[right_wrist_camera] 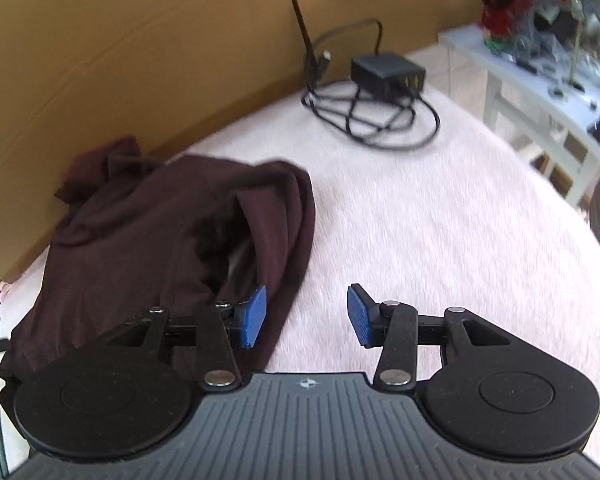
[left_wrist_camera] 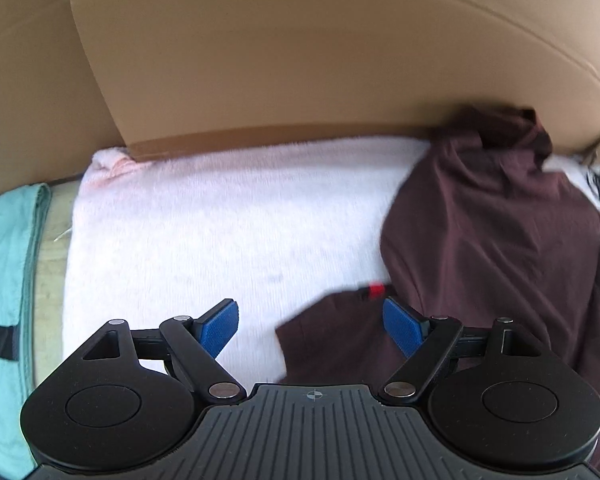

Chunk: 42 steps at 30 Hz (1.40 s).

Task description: Fold clothes

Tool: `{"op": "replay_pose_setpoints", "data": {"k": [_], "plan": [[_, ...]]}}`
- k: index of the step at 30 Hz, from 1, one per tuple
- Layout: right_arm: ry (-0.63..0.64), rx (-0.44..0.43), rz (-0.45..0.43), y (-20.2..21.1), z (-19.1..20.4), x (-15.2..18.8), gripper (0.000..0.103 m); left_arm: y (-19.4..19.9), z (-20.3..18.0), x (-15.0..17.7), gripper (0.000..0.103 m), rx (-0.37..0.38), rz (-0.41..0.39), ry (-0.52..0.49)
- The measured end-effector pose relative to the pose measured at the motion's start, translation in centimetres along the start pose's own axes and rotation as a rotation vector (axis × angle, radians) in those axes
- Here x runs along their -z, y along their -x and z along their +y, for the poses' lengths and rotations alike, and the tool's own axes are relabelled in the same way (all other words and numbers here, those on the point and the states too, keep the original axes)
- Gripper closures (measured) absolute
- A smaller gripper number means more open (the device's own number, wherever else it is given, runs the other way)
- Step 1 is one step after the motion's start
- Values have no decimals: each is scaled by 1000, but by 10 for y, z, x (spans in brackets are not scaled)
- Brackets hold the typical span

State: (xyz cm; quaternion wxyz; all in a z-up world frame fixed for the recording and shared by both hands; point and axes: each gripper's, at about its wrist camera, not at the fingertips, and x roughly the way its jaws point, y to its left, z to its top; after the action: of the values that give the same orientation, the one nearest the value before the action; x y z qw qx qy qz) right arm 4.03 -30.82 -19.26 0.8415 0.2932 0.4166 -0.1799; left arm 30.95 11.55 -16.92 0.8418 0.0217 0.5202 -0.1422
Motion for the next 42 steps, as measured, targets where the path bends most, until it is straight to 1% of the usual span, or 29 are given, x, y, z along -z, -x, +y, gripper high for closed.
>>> {"op": "replay_pose_setpoints", "data": {"k": [2, 4, 6, 7, 8, 10, 13, 14, 15, 16, 17, 19, 20, 22, 23, 25, 27, 30, 32, 33, 34, 35, 36, 37, 39, 41, 42], "plan": [[-7, -14, 14, 0, 2, 4, 52, -9, 6, -7, 15, -9, 11, 34], [4, -24, 20, 2, 7, 6, 50, -19, 11, -10, 25, -8, 39, 67], [17, -42, 21, 4, 13, 7, 49, -25, 12, -7, 30, 8, 72, 83], [22, -50, 21, 5, 15, 6, 47, -27, 10, -4, 30, 20, 84, 85], [28, -55, 20, 6, 17, 6, 46, -28, 8, 0, 30, 40, 92, 82], [36, -58, 18, 7, 19, 6, 46, -29, 0, 8, 29, 55, 102, 68], [28, -60, 28, 4, 19, 7, 46, -28, -12, 16, 27, 62, 89, 58], [22, -61, 32, 3, 18, 7, 46, -28, -15, 18, 27, 66, 87, 54], [16, -62, 37, 1, 18, 7, 46, -27, -18, 19, 30, 71, 81, 54], [10, -63, 41, -1, 18, 8, 46, -25, -21, 20, 40, 75, 75, 56], [5, -63, 43, -2, 18, 8, 46, -24, -23, 22, 48, 75, 70, 60], [-5, -64, 47, -4, 19, 8, 43, -22, -24, 24, 76, 59, 63, 72], [-10, -64, 49, -5, 19, 8, 42, -21, -22, 25, 80, 47, 58, 83], [-13, -64, 52, -6, 19, 9, 41, -12, -12, 23, 91, 58, 38, 135], [-15, -64, 53, -6, 18, 9, 41, -6, -6, 21, 92, 63, 22, 164], [-20, -62, 52, -6, 16, 9, 38, 12, 5, 18, 95, 33, -29, 200], [-35, -59, 53, -6, 11, 9, 38, 30, 17, 16, 96, 2, -80, 236], [-63, -55, 54, -6, 5, 8, 38, 62, 35, 9, 96, -86, -172, 269], [-71, -53, 52, -6, 2, 7, 38, 78, 46, 6, 95, -142, -209, 275], [-74, -53, 52, -6, 1, 6, 38, 78, 51, 5, 86, -133, -195, 286], [-76, -55, 52, -7, 1, 5, 37, 78, 56, 5, 72, -122, -179, 296], [-78, -58, 54, -7, 1, 5, 37, 73, 57, 7, 70, -104, -152, 307], [-80, -61, 56, -9, 1, 4, 37, 68, 57, 9, 62, -85, -125, 313], [-81, -63, 60, -10, 2, 4, 37, 61, 54, 12, 50, -67, -98, 298], [-76, -66, 65, -12, 5, 4, 37, 50, 43, 18, 36, -40, -68, 269], [-63, -72, 70, -13, 9, 5, 37, 40, 30, 27, 33, -1, -40, 236], [-56, -74, 72, -13, 11, 5, 37, 36, 25, 29, 29, 19, -28, 220]]}}
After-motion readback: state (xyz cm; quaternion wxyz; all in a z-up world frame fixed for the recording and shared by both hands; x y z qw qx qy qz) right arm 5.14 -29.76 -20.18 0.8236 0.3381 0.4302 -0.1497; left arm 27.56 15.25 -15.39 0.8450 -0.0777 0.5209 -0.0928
